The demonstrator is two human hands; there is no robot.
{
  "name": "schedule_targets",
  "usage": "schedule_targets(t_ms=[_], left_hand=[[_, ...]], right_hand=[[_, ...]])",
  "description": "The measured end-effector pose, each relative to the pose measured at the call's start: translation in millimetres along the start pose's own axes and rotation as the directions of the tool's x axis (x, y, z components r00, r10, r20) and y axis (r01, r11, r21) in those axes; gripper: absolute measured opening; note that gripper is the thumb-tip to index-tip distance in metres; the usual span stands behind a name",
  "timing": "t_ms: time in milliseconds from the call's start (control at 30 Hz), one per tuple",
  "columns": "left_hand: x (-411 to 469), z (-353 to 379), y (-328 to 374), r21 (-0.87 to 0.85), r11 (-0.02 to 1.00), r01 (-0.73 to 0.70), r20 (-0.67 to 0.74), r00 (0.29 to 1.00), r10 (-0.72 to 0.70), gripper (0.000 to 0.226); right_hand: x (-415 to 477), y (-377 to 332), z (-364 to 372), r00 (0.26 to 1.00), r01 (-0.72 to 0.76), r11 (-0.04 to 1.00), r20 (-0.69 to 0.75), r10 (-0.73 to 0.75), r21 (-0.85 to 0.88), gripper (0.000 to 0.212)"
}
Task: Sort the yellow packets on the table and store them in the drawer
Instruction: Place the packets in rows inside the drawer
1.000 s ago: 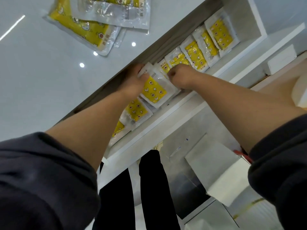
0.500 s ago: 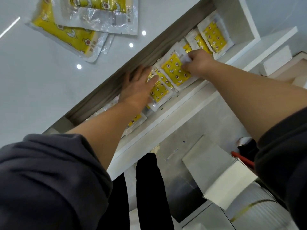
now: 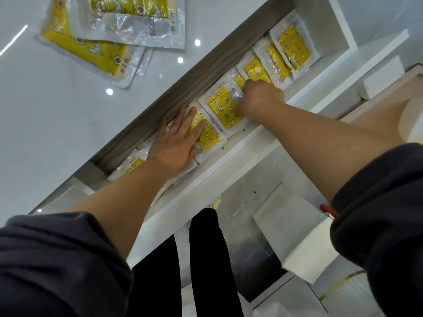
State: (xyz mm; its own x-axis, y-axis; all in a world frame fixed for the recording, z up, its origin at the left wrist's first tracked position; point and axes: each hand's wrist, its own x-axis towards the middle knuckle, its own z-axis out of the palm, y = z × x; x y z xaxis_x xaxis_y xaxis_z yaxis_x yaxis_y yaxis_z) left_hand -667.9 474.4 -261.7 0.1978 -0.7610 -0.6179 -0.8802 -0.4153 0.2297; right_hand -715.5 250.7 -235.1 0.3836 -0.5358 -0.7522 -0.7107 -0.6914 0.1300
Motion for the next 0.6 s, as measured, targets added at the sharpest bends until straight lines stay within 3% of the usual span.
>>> schedule_targets(t_ms=[100, 200, 367, 600], left_hand=[[-9.7, -16.9, 7.9, -0.086, 0.996, 0.026, 0.013, 1.000, -0.025, 0.063], [-29.7, -46.8, 14.8, -0.227, 0.974, -0.010, -0.137, 0.990, -0.022, 0.050], [-52.7, -104.9, 14.1, -0.283, 0.932, -0.226, -0.348, 0.930, 0.120, 0.035], [-69.2, -163.2, -18.0, -0.269, 0.930, -0.250, -0.475, 0.875, 0.098, 0.028]], right_hand=[[-11.3, 0.6, 0.0, 0.997, 0.004, 1.000, -0.077, -0.004, -0.007, 0.072], [-33.2, 1.7, -10.1, 0.989, 0.049, 0.998, -0.141, -0.043, 0.038, 0.055], [-88.9, -10.0, -40.7, 0.960, 0.183, 0.953, -0.254, -0.119, 0.243, 0.021], [-137.0, -27.2, -70.8, 0.958, 0.186, 0.882, -0.280, -0.065, 0.433, 0.016]])
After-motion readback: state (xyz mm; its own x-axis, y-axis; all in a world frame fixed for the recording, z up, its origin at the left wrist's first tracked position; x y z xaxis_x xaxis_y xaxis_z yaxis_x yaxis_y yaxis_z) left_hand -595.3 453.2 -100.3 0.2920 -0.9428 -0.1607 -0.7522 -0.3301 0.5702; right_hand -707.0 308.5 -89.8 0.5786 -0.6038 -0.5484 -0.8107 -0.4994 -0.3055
